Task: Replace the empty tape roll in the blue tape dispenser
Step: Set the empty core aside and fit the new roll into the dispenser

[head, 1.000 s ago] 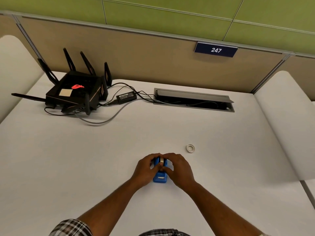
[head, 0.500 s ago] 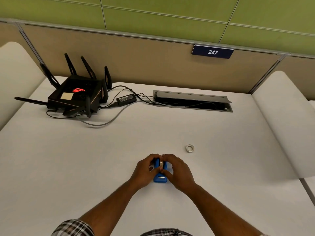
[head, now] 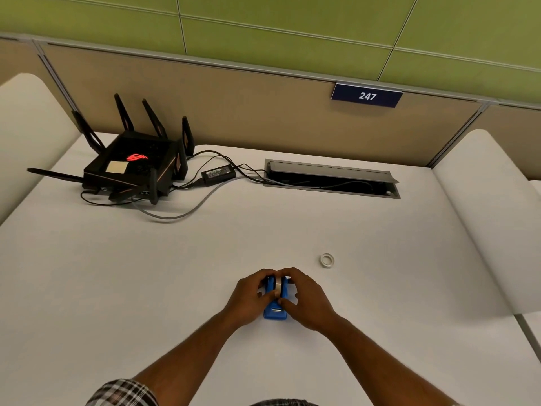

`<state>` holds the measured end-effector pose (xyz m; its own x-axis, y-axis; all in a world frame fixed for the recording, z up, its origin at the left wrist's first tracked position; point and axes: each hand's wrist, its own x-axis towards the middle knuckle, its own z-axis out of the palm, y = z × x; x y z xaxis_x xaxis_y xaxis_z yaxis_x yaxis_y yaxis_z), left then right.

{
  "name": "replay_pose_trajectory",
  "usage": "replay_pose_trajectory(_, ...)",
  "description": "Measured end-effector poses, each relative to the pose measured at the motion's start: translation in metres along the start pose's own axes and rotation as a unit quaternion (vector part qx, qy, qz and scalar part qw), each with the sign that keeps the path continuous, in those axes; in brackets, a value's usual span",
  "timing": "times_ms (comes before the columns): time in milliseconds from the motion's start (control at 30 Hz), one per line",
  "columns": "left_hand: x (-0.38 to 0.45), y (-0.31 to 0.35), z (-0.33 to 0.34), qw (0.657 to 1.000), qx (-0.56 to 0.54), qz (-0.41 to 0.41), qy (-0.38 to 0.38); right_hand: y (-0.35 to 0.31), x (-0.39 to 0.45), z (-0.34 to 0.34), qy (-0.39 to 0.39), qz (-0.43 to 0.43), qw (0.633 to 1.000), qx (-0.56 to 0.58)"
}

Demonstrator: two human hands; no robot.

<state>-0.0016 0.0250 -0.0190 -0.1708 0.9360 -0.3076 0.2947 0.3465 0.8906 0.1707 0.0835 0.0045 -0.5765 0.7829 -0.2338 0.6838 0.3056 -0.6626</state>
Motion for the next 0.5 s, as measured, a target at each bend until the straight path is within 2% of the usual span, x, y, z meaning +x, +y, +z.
replay_pose_trajectory(133, -0.002, 0.001, 0.006, 1.0, -0.019, 0.001, 0.022, 0.005, 0.003, -0.009, -0.053, 0.011, 0.998, 0.033)
replay_pose_trajectory(267, -0.004, 0.001, 0.008, 0.997, -0.059, -0.029, 0.039, 0.013, 0.003, -0.009, -0.115, 0.003, 0.993, -0.014)
replay_pose_trajectory(500, -0.006, 0.005, 0.01, 0.994, -0.079, -0.058, 0.047, 0.02, 0.011, -0.012, -0.11, -0.031, 0.991, -0.065)
